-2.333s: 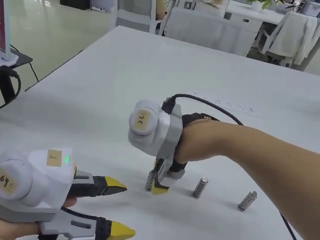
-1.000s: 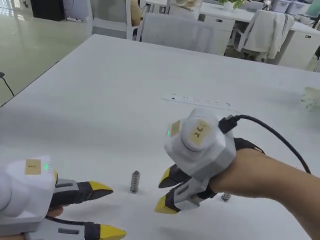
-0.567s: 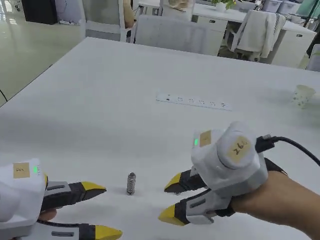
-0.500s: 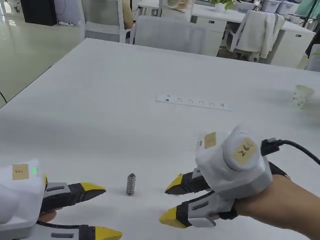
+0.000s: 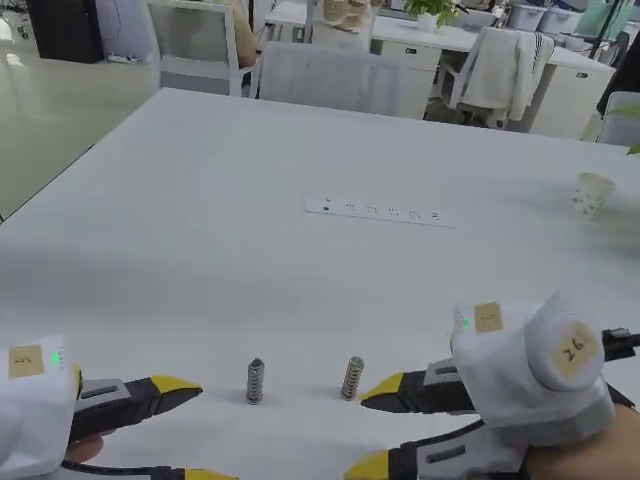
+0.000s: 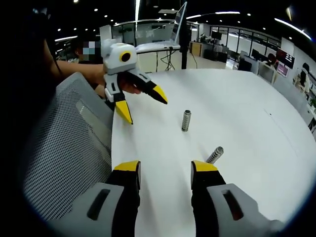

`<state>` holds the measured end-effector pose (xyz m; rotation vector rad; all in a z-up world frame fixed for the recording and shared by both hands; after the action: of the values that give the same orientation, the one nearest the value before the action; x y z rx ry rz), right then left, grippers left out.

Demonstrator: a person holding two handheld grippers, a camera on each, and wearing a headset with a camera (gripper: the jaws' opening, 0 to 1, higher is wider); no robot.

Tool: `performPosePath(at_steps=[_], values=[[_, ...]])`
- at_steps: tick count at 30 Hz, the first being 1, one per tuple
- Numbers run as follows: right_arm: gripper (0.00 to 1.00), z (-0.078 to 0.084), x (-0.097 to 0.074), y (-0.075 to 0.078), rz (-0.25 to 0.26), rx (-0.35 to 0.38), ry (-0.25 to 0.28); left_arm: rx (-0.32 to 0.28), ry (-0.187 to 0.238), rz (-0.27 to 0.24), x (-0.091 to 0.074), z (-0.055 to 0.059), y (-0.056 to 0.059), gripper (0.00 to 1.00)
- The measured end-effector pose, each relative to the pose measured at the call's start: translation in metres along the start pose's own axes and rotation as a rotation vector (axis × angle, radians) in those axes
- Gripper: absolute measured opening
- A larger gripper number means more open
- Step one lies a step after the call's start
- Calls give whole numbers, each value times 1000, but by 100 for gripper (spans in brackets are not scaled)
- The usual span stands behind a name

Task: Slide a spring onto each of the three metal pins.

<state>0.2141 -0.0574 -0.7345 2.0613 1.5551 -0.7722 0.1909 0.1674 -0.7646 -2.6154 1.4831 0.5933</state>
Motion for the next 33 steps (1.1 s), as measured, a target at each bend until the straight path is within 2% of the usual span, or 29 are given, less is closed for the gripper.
performPosePath(at_steps=[10,21,33], values=[[42,21,-24,0,52,75,20,-2,3,-4,-1,-2,1,55],[46,47,-55,16,171,161,46,-6,4,-10,-1,-4,2,57],[54,65,-74,27,275,213,77,-9,4,-19,-1,-6,3,60]])
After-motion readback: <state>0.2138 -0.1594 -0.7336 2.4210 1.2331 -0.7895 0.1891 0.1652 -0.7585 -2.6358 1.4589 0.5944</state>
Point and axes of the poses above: the centre of the closed fingertips' face, and the gripper's own axes: x roughly forward along the fingers, y roughly to its right, z roughly out of its underside, the point moved 8 cm from there along -x, roughly backward along the fingers, and after that the axes turned 3 degrees about z, right-handed, at the moved point
